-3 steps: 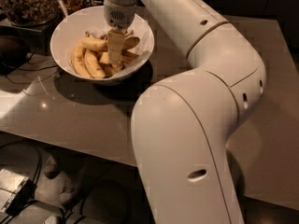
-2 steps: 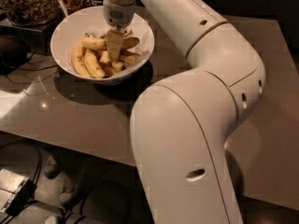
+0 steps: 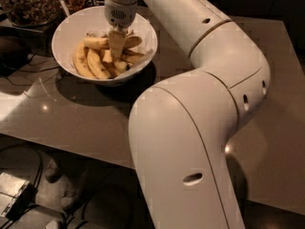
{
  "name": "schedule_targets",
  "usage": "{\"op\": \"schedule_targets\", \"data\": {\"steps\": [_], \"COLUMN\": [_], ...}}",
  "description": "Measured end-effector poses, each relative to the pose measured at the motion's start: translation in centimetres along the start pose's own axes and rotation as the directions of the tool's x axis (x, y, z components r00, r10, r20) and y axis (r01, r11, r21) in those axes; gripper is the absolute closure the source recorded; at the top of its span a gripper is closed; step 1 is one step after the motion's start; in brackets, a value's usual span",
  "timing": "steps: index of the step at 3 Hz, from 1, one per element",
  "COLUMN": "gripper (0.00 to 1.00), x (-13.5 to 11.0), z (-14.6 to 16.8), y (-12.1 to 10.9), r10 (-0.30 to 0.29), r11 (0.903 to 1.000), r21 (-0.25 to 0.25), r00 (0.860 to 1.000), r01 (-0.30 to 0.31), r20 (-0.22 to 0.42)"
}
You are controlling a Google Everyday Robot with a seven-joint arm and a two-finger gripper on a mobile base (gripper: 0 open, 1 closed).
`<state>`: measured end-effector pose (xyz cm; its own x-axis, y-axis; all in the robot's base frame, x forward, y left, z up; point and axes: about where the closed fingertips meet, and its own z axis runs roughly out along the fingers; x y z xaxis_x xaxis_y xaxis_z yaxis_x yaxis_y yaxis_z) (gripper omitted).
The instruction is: Pick banana from white bowl
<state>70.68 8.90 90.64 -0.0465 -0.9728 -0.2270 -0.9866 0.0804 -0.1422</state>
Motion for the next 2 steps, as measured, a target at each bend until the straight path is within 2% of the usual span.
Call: {"op": "schedule_targets", "data": {"steps": [1, 2], "gripper": [1.0, 1.0], "x": [-0.1, -0.7], "z": [-1.8, -3.0], "y": [0.3, 1.6], "r10": [-0.022, -0.052], "r11": [0.9982, 0.9955], "r21": [0.056, 0.083], "r00": [0.999, 0.997], "r01": [0.021, 0.046], "r20": [0.029, 0.061]}}
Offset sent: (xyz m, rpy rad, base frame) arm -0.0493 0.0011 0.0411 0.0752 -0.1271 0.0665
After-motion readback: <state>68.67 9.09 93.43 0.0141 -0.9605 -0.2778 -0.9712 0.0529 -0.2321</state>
